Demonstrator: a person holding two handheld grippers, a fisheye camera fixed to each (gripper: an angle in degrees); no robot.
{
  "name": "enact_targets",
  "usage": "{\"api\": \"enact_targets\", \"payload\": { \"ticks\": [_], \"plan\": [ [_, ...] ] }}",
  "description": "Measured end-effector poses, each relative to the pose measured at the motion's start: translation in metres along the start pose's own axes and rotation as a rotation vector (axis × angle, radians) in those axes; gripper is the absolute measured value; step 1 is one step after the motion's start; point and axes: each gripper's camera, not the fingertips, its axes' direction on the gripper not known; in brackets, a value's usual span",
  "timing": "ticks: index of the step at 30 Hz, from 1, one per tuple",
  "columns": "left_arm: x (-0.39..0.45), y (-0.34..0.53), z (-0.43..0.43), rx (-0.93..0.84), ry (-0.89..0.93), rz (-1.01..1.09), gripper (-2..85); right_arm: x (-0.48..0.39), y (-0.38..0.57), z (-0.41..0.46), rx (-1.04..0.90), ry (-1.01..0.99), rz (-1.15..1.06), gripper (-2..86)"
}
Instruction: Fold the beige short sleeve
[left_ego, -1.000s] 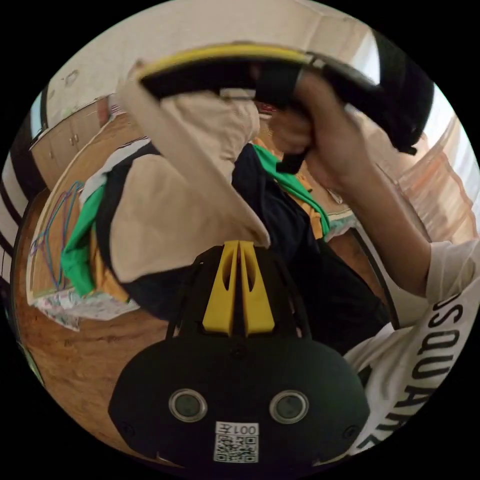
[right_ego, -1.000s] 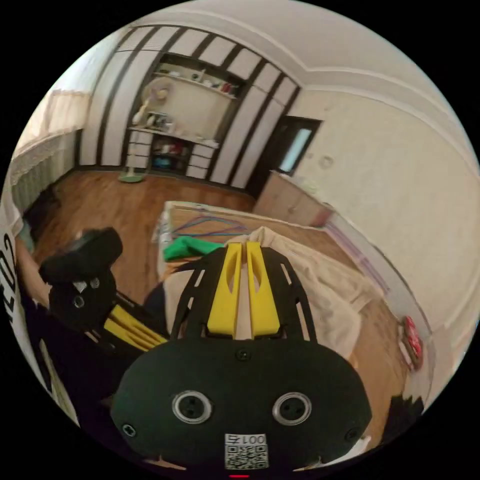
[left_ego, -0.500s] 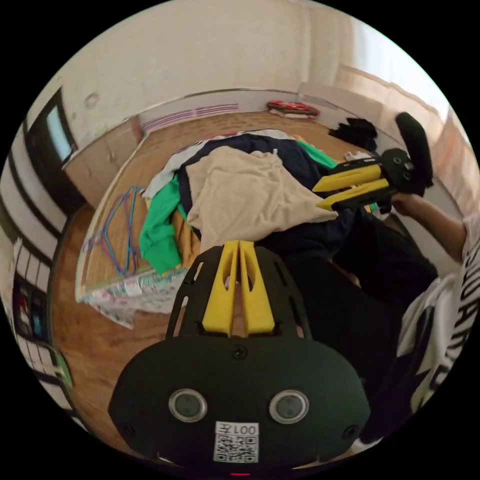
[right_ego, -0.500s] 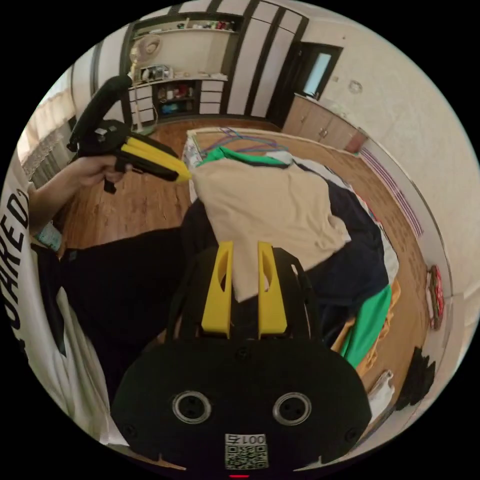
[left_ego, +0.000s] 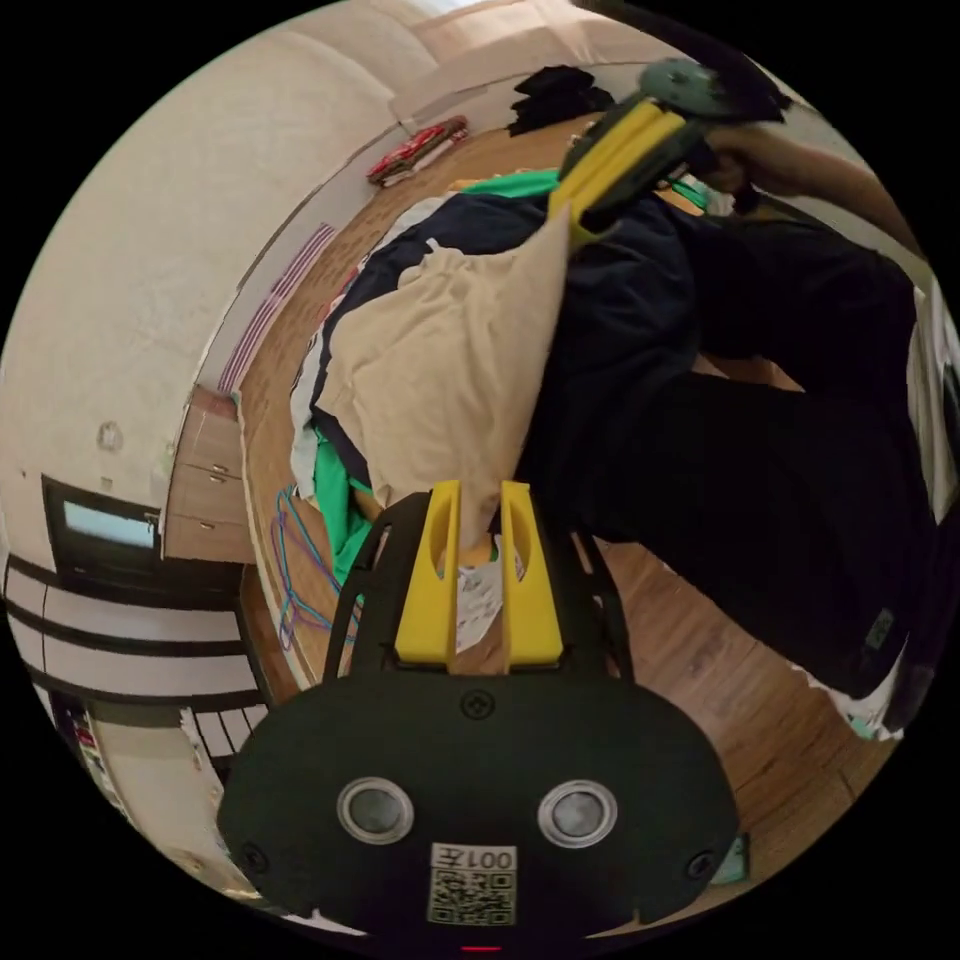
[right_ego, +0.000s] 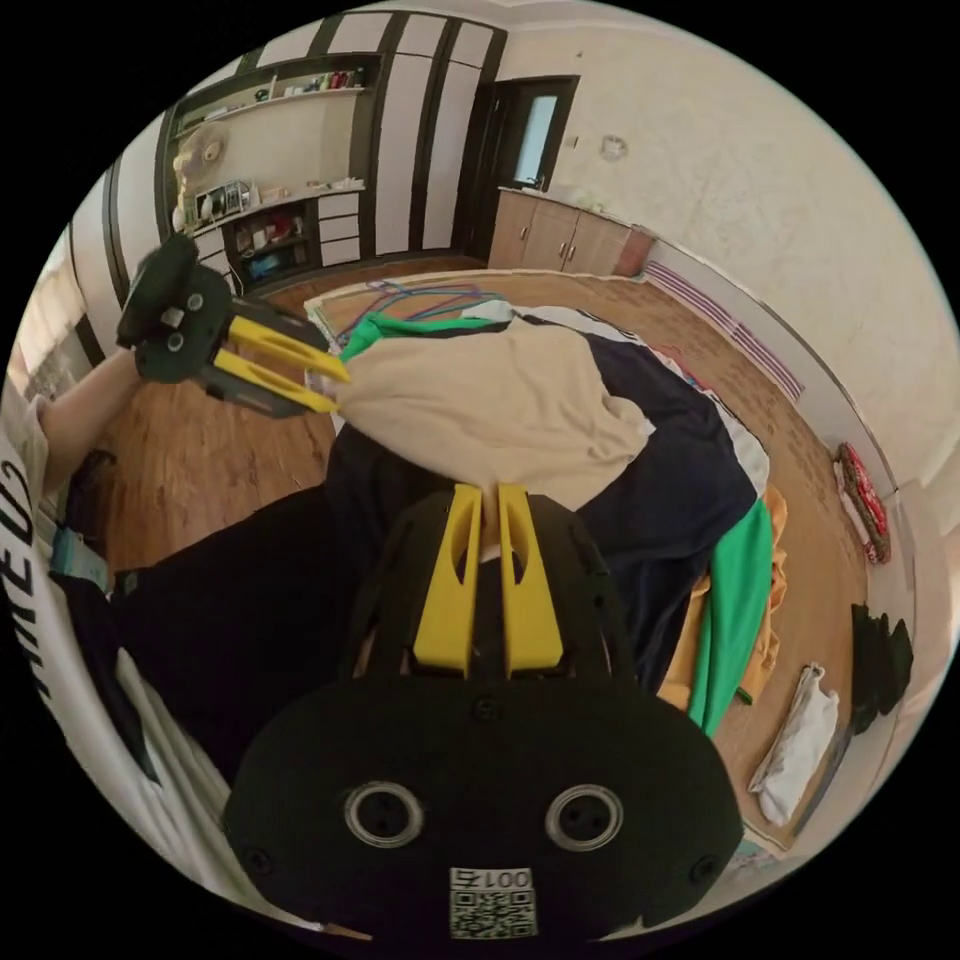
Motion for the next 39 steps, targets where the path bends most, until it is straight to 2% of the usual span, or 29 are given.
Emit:
{"api": "enact_targets", "payload": {
  "ticks": [5, 11, 22, 27, 31, 36, 39],
  "plan": [
    [0.010, -0.008, -0.001, -0.073, -0.137, 0.068, -0.5, 0.015, -0.018, -0.012, -0.066, -0.079, -0.018, 2.7],
    [-0.023, -0.013, -0.028, 0.041, -0.124, -0.073, -1.0, 0.037, -0.013, -0.015, -0.061, -0.201, 0.077, 3.0],
    [-0.024, -0.043, -0.056, 0.163, -0.231, -0.034, -1.0, 0.047, -0.008, -0.017, -0.049, -0.358, 0.134, 11.1],
    [-0.032, -0.052, -0.071, 0.200, -0.232, -0.065, -1.0, 0.021, -0.022, -0.011, -0.060, -0.309, 0.116, 12.6],
    [-0.039, -0.053, -0.081, 0.218, -0.259, -0.084, -1.0, 0.011, -0.031, -0.019, -0.020, -0.161, 0.161, 8.9],
    [-0.037, -0.043, -0.084, 0.245, -0.209, -0.110, -1.0, 0.012, -0.028, -0.012, -0.176, 0.033, 0.130, 3.9],
    [-0.024, -0.036, -0.078, 0.239, -0.227, -0.082, -1.0, 0.004, -0.018, -0.033, -0.120, 0.140, 0.102, 2.9]
  ]
}}
